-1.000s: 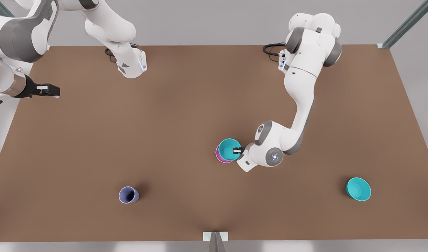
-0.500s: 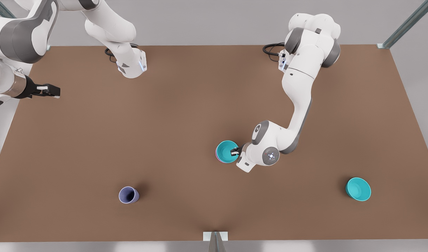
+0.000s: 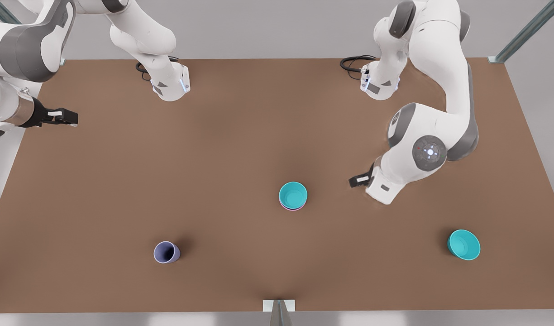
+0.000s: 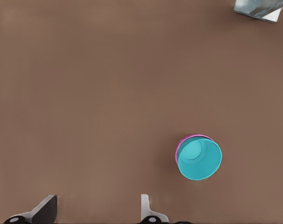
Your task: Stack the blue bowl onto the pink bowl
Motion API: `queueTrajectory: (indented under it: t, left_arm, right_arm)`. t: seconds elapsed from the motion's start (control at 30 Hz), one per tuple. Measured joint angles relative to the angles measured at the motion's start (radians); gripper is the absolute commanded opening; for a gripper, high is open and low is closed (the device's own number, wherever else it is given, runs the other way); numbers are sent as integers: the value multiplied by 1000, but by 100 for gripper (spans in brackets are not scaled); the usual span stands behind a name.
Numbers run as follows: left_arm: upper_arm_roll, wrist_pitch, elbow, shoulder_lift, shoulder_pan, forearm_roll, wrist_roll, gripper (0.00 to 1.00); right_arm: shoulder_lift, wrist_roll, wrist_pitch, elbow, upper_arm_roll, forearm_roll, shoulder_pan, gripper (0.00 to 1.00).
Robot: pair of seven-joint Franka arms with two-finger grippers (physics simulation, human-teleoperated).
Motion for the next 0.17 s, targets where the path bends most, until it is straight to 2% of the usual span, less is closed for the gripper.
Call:
queueTrajectory:
  t: [0.1, 0.17]
  left_arm:
    - [-5, -45, -194, -221, 67, 81, 90, 100]
    - [-8, -62, -221, -248, 83, 107, 142, 100]
  right_arm:
    - [1, 0, 0, 0, 0, 0, 0, 100]
    - [1, -1, 1, -1, -1, 0, 1, 100]
